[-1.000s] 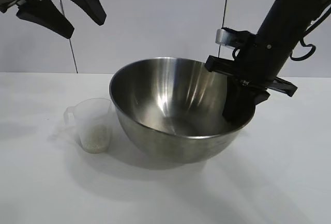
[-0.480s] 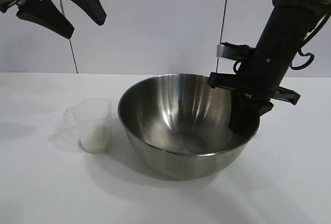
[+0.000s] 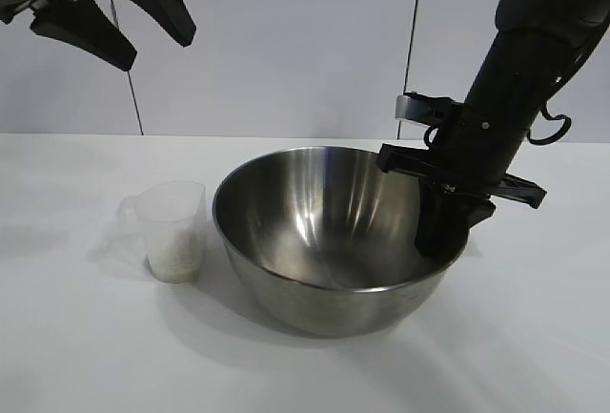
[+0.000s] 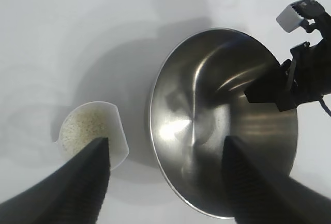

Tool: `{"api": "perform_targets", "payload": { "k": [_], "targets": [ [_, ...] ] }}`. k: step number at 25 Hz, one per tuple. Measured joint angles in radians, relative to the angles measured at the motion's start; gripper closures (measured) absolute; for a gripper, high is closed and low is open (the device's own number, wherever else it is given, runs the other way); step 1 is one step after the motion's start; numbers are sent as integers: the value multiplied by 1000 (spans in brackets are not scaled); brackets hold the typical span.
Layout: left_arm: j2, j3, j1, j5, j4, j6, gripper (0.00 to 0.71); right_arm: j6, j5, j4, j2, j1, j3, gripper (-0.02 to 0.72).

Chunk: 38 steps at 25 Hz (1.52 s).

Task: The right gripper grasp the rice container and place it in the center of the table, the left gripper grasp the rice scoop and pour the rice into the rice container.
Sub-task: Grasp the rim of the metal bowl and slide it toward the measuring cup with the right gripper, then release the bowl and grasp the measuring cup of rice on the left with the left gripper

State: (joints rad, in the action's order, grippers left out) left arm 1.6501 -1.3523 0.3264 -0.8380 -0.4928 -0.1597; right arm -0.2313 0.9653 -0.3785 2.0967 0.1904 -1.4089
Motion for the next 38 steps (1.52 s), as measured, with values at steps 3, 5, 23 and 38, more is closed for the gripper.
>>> {"api": "perform_targets", "payload": {
  "k": [3, 5, 23, 38],
  "targets": [
    [0, 0, 0, 1, 0, 0, 252, -1, 1, -3, 0, 0, 0, 673],
    [0, 0, 0, 1, 0, 0, 252, -1, 5, -18, -3, 0, 0, 597],
    [0, 0, 0, 2, 0, 0, 252, 101, 174, 120, -168, -101, -200, 167],
    [0, 0, 0, 6, 0, 0, 252, 156, 269, 160, -345, -230, -258, 167]
  ]
}}
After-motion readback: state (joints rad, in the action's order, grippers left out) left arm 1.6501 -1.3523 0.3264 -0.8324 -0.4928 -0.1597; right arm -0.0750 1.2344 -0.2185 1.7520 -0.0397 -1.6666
